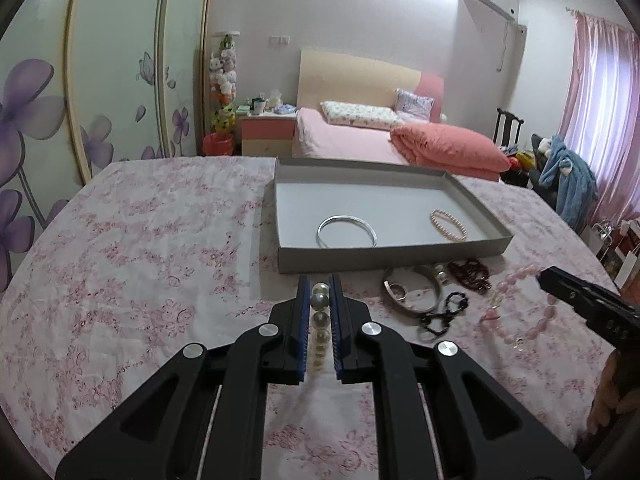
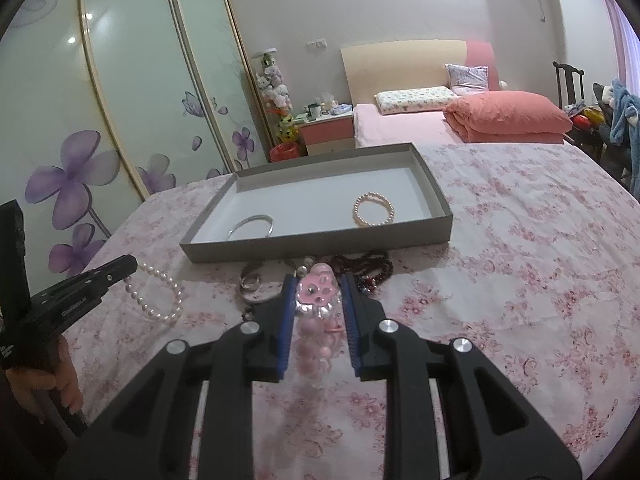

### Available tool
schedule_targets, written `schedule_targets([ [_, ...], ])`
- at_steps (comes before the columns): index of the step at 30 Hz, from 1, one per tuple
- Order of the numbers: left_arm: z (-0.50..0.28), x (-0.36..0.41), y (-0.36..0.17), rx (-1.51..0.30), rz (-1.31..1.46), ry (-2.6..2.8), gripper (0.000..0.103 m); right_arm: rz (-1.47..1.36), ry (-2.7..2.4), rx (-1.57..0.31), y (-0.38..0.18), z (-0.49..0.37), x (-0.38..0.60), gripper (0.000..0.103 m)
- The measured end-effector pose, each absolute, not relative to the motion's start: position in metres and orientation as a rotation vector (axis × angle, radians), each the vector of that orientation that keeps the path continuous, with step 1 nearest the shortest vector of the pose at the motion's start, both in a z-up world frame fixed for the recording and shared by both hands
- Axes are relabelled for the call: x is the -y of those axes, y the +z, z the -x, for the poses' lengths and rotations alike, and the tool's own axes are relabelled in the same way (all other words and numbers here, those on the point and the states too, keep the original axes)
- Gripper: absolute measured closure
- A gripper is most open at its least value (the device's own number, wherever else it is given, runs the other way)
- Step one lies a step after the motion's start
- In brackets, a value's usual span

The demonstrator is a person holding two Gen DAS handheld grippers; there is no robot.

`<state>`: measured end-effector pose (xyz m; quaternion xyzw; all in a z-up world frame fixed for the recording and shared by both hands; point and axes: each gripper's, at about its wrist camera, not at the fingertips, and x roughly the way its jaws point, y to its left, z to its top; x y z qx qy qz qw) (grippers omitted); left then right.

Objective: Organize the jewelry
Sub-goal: 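Carry the white pearls toward the tray while the right tool carries the pink beads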

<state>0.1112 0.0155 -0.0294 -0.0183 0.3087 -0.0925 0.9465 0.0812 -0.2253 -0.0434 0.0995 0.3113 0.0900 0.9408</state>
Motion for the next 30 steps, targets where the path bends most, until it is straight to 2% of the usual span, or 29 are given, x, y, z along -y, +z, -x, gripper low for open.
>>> schedule_targets([
  [30, -0.079, 0.005, 0.013, -0.4, -0.024, -0.211, 0.093, -0.128, 0.135, -0.429, -0.001, -0.072, 0.215, 0.08],
])
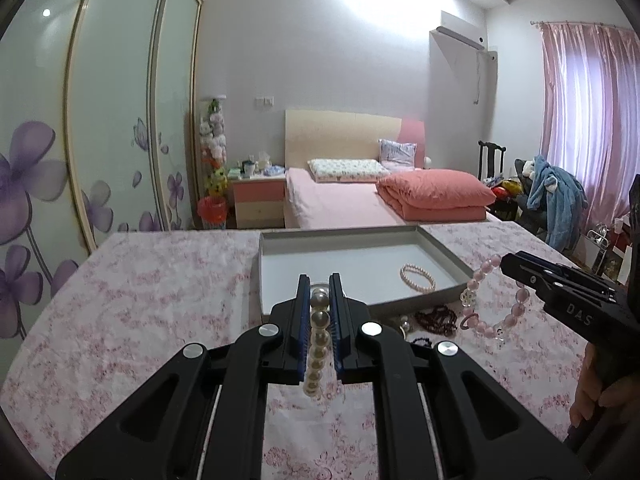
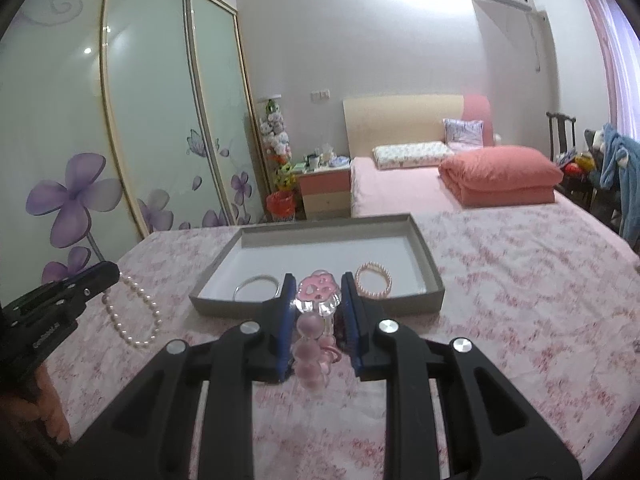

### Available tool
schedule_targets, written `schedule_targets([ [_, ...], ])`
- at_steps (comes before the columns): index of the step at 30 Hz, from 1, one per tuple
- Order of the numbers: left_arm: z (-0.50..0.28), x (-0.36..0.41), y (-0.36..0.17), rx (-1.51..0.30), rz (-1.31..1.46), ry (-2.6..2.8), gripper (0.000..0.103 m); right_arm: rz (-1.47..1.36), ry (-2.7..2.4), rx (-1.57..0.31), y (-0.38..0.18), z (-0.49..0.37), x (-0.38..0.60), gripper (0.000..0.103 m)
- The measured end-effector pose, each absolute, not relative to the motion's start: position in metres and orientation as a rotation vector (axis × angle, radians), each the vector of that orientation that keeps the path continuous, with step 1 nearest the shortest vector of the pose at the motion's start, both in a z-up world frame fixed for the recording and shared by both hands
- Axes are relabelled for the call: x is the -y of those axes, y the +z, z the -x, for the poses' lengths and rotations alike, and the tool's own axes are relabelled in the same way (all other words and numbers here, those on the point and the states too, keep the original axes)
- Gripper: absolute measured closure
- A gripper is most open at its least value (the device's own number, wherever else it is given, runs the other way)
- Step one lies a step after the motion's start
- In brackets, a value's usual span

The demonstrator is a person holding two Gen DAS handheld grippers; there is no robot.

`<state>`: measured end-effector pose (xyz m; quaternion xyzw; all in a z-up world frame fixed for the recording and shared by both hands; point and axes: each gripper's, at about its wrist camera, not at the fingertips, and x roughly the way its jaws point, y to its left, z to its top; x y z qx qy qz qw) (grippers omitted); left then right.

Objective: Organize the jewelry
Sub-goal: 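Carry the white pearls toward the tray while the right tool carries the pink beads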

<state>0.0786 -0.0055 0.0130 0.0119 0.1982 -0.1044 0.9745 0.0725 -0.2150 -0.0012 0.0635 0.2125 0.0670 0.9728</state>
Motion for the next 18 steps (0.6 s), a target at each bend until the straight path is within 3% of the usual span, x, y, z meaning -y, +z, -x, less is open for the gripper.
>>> schedule_targets([
  [18, -0.106, 0.015, 0.019, -0.357, -0.056, -0.192, 0.093, -0.093, 0.1, -0.333, 0.019, -0.101, 0.215, 0.08],
])
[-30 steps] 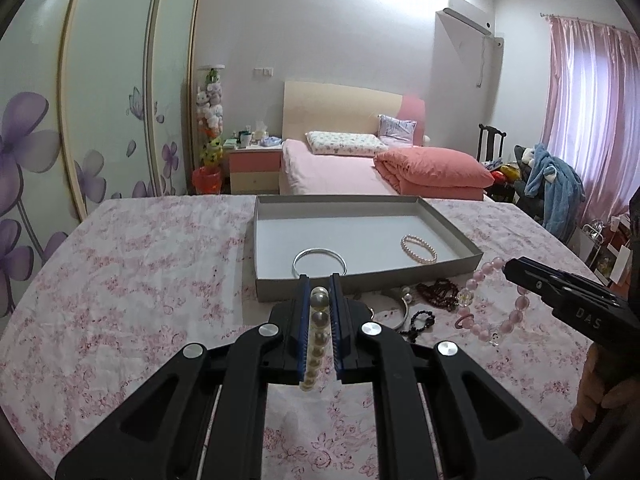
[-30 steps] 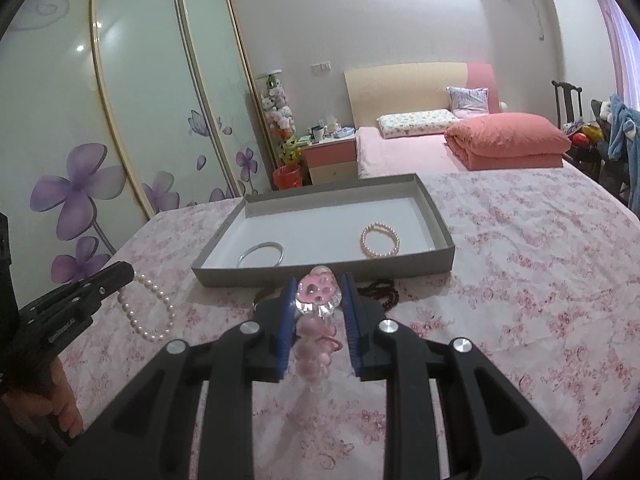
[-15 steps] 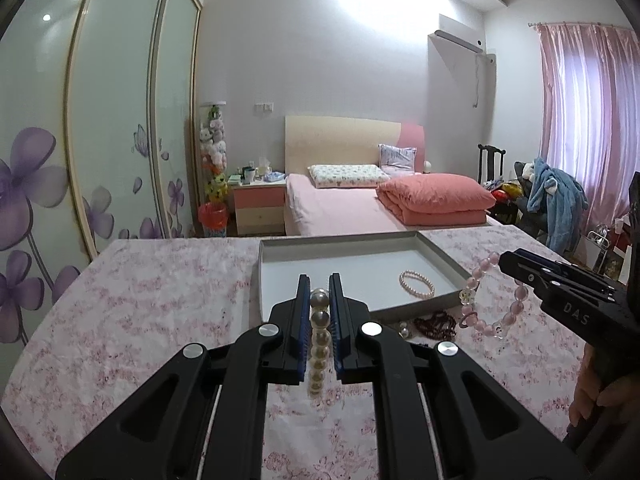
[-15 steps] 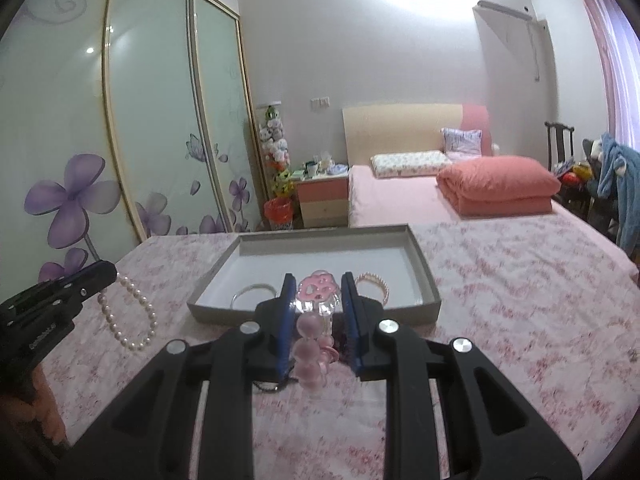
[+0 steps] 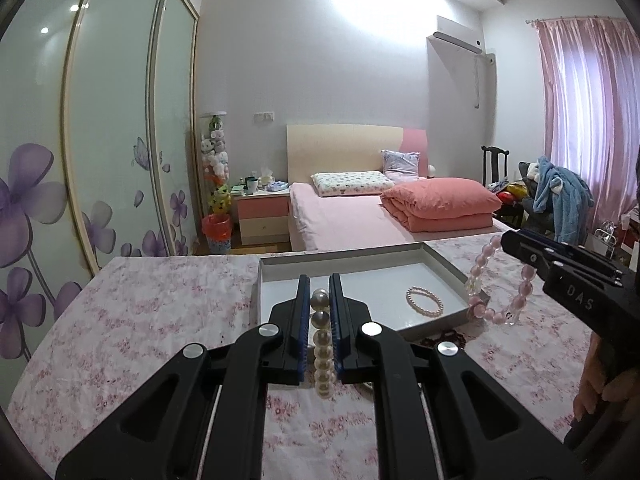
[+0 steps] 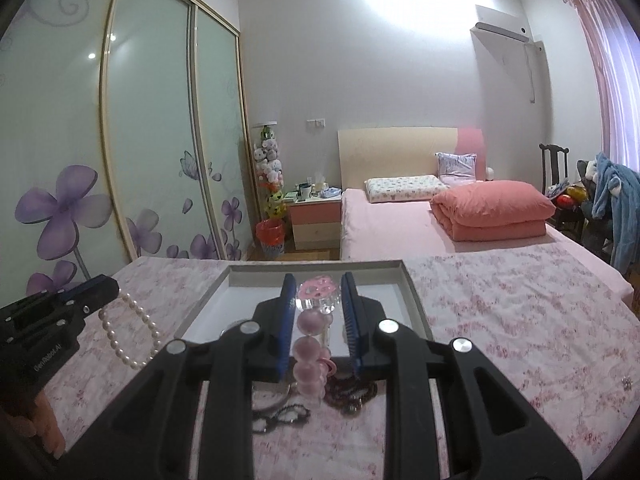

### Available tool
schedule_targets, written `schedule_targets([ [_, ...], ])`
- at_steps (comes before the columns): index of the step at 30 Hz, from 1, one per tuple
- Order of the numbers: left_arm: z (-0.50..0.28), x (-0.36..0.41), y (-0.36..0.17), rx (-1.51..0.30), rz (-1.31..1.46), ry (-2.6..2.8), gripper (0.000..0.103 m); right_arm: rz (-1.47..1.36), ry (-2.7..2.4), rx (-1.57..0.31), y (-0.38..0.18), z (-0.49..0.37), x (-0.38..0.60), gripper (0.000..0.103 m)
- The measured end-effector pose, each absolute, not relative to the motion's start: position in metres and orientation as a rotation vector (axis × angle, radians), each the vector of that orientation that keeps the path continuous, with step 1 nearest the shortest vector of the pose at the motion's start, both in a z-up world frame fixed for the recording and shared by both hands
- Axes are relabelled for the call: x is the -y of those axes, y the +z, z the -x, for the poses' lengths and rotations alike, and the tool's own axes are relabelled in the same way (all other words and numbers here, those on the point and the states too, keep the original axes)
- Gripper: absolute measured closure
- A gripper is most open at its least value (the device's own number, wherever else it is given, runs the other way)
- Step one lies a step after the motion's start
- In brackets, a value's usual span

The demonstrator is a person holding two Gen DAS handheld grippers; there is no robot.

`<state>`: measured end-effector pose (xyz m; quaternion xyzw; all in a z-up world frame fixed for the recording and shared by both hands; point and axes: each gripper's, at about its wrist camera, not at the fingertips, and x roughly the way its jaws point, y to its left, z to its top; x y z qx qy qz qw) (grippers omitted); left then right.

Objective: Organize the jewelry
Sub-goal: 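Carry the white pearls toward the tray while the right tool carries the pink beads, then release the pink beads into the tray while the left tool releases the white pearls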

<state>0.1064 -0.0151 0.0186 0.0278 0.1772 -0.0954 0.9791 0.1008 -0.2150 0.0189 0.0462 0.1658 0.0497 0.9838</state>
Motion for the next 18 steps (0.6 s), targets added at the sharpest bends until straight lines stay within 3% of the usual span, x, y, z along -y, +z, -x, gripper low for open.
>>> schedule_targets([
  [18, -0.169, 0.033, 0.008, -0.404, -0.042, -0.187, 0.093, -0.112, 0.089, -0.379, 0.003, -0.174, 0.22, 0.08],
])
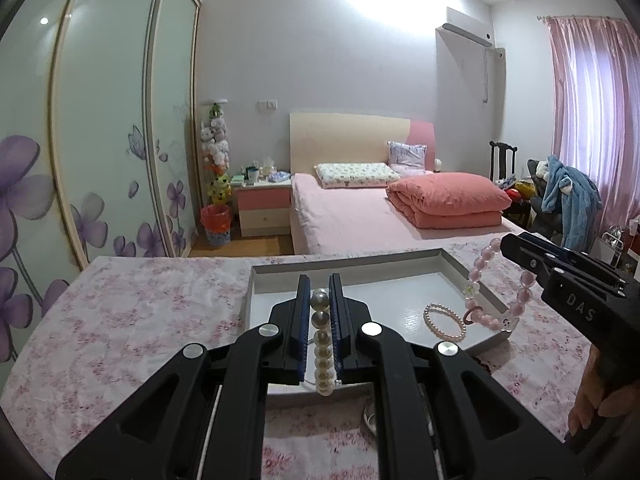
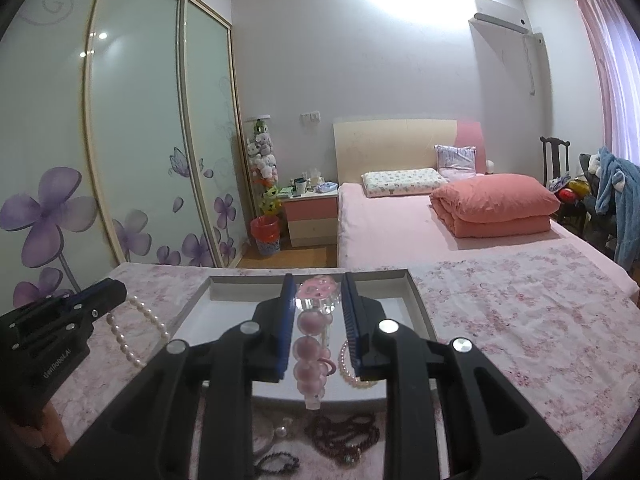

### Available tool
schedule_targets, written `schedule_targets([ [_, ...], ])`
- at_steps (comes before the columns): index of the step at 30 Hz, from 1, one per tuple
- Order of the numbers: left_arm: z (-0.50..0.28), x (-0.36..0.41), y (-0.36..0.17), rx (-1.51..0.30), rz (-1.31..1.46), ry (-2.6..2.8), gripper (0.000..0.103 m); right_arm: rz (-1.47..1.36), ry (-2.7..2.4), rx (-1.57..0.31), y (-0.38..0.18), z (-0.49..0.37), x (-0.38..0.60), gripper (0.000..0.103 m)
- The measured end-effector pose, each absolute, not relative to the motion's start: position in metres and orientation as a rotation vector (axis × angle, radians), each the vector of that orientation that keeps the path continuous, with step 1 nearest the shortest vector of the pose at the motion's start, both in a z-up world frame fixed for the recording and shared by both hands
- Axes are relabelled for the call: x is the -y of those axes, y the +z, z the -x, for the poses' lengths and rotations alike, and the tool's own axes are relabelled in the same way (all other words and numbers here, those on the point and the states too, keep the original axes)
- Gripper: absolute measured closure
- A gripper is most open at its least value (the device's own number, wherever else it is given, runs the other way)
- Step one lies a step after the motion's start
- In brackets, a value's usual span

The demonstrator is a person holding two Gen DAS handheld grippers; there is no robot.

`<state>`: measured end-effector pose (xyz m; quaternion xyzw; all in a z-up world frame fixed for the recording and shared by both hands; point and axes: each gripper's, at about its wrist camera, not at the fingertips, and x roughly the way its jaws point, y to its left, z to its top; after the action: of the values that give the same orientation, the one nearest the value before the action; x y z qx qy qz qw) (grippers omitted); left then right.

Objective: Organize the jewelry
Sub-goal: 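Release the pink beads into the tray while the left tool releases the white pearls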

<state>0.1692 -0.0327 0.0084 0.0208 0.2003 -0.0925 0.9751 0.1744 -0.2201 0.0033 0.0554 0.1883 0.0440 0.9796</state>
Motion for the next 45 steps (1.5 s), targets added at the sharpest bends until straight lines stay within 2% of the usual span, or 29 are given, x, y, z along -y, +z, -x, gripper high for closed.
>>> schedule_targets([
  [19, -0.234, 0.061, -0.038, -0.558, -0.056, -0.208, 0.093, -0.184, 0.089, -0.576, -0.057, -0.256, 0.228, 0.08],
  [24, -0.242, 0.064, -0.043, -0.571, -0.063, -0.205, 0.093, -0.199, 0.061, -0.58, -0.062, -0.256, 0.235, 0.078],
  [27, -0.247, 0.063, -0.045, -0.577, -0.063, -0.202, 0.092, -0.206, 0.049, -0.571, -0.06, -0.255, 0.239, 0.07],
  [35, -0.254, 0.055, -0.047, -0.594, -0.057, -0.183, 0.092, -0.216, 0.032, -0.557, -0.054, -0.251, 0.246, 0.07],
  [40, -0.252, 0.048, -0.043, -0.581, -0.047, -0.167, 0.078, -0.211, 0.026, -0.551, -0.051, -0.245, 0.247, 0.07],
  [45, -0.246, 0.04, -0.038, -0.566, -0.049, -0.157, 0.077, -0.199, 0.028, -0.548, -0.047, -0.234, 0.247, 0.07],
])
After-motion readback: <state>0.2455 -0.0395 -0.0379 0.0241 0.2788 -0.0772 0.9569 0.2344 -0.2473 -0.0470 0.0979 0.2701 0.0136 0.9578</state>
